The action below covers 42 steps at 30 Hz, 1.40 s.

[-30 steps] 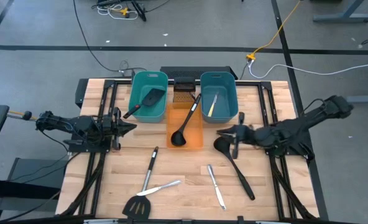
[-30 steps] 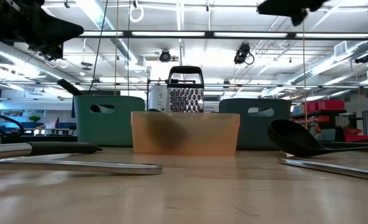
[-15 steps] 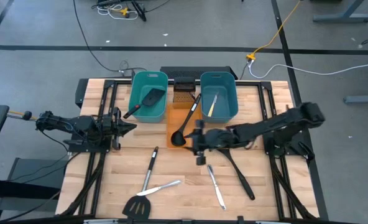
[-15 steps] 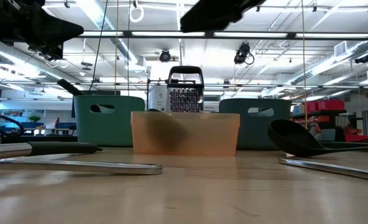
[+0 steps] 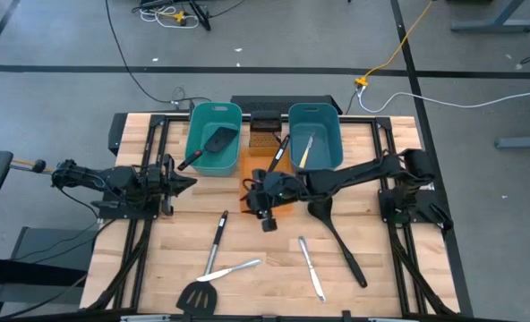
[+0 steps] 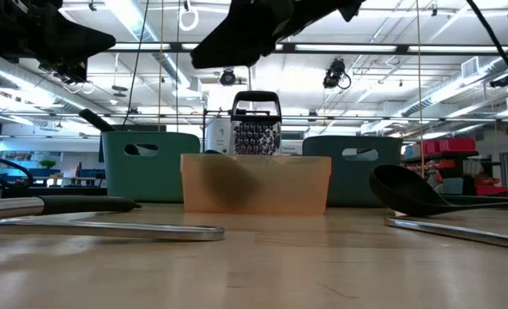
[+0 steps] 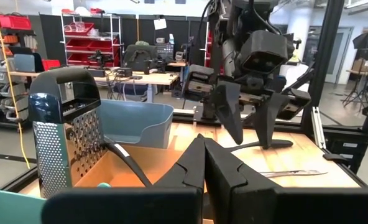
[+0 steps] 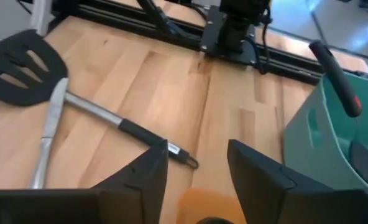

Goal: Pick & Place Kitchen Items
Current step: Put the black spatula into the green bin

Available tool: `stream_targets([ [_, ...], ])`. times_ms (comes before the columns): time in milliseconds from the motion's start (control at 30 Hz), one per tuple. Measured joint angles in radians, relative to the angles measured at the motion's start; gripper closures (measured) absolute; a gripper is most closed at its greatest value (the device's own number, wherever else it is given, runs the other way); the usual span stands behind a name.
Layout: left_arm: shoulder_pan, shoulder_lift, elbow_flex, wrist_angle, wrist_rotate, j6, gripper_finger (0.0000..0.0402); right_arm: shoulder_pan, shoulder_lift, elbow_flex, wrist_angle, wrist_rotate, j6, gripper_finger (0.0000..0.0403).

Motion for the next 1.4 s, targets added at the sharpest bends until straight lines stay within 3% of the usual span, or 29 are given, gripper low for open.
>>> stream_targets([
  [100, 0.0, 0.0, 0.0, 0.0, 0.0, 0.0, 0.0396, 0.0, -0.023, 0.0, -0.003, -0.015, -0.001, 0.0272],
  [233, 0.0, 0.002, 0.0, -0.008, 0.023, 0.013, 0.0396, 0.006, -0.066, -0.018, 0.013, -0.038, -0.006, 0.0364],
  [300, 0.0, 0.001, 0.0, -0.009, 0.023, 0.014, 0.0396, 0.015, -0.107, -0.063, 0.063, -0.053, -0.018, 0.0391],
  [500, 0.0, 0.001, 0.0, -0.008, 0.014, 0.036, 0.0396, 0.021, -0.288, -0.301, 0.327, -0.015, 0.032, 0.0396],
  [833, 0.0, 0.001, 0.0, -0.01, 0.008, 0.034, 0.0396, 0.062, -0.399, -0.506, 0.368, 0.128, 0.079, 0.0398],
  [1400, 0.0, 0.001, 0.0, -0.01, 0.008, 0.03, 0.0392, 0.127, -0.411, -0.517, 0.209, 0.134, 0.142, 0.0397],
])
